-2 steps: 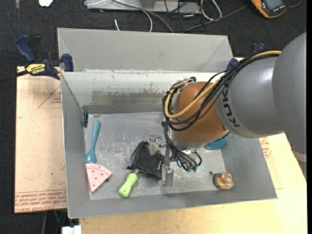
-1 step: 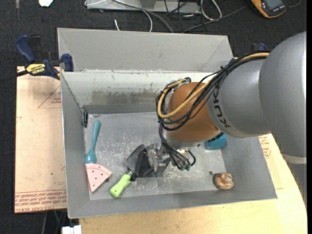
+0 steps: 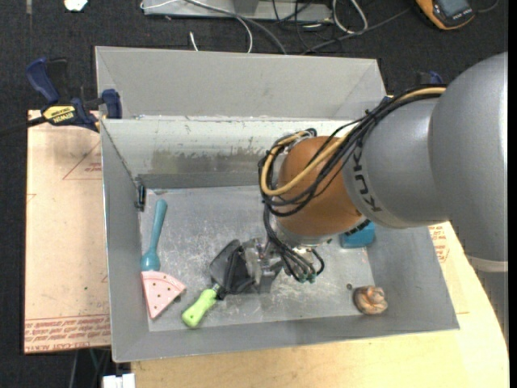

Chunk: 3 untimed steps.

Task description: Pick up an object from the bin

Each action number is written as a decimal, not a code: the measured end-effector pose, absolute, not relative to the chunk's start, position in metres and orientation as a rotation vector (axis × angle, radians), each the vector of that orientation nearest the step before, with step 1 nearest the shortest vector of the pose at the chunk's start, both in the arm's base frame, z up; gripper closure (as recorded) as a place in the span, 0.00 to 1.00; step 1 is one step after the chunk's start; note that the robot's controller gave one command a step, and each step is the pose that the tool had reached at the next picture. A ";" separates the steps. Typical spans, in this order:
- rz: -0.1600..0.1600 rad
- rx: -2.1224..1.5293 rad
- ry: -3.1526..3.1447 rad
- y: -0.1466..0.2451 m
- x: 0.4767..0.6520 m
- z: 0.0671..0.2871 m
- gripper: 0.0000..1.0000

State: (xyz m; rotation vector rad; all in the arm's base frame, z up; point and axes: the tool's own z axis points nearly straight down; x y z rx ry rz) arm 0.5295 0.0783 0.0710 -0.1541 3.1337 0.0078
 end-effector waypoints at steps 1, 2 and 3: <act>0.007 -0.173 3.141 0.078 0.523 0.122 1.00; 0.009 -0.215 3.125 0.088 0.510 0.137 1.00; 0.007 -0.131 3.133 0.103 0.490 0.071 1.00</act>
Offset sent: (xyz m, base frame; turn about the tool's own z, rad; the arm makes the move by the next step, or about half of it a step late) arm -0.0446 0.0252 0.0129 -0.0747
